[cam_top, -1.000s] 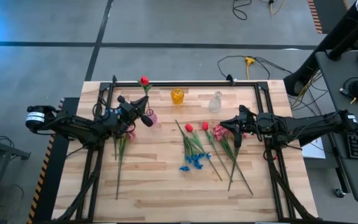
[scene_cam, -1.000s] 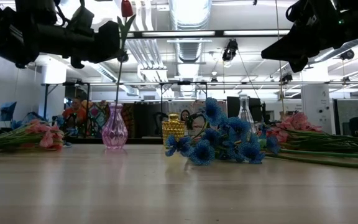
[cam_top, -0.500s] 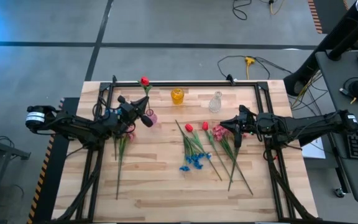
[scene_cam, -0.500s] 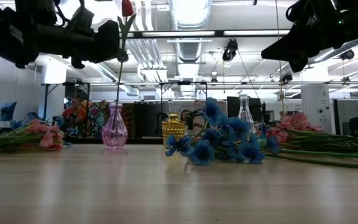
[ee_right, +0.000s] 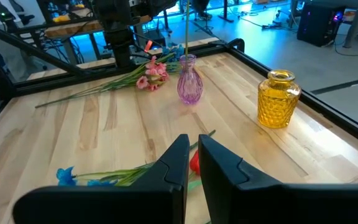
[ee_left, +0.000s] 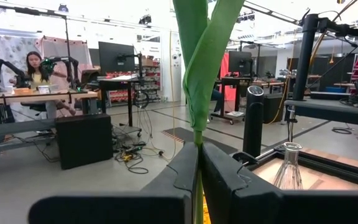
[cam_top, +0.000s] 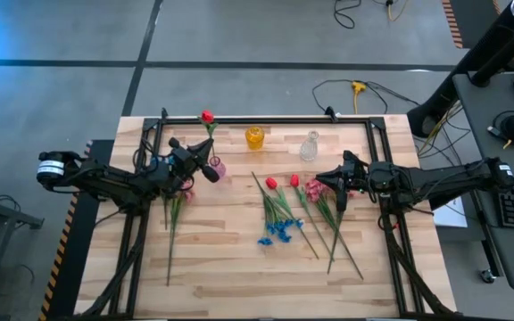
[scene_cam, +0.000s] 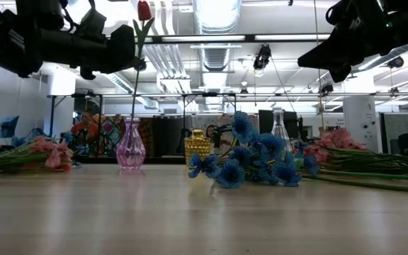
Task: Sort flowers into vase by color
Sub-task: Put the left red flower into the violet vase
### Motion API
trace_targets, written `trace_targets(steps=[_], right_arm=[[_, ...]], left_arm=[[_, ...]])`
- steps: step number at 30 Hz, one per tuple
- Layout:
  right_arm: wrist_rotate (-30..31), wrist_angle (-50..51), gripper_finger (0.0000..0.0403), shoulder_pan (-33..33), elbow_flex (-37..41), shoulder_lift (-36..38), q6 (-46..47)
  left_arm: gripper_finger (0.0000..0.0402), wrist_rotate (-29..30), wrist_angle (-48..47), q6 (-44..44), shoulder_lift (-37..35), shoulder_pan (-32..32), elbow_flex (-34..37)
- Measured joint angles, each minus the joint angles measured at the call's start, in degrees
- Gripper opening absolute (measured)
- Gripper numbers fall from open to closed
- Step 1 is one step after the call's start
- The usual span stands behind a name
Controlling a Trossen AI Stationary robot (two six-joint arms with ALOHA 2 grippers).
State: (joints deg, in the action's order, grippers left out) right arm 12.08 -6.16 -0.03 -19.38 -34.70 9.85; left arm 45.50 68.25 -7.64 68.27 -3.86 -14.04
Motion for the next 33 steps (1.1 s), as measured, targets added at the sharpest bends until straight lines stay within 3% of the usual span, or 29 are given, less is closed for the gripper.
trace_targets(steps=[33], right_arm=[[0.0,0.0,0.0029,0.0,0.0,0.0,0.0]], left_arm=[[0.0,0.0,0.0,0.9,0.0,0.0,0.4]])
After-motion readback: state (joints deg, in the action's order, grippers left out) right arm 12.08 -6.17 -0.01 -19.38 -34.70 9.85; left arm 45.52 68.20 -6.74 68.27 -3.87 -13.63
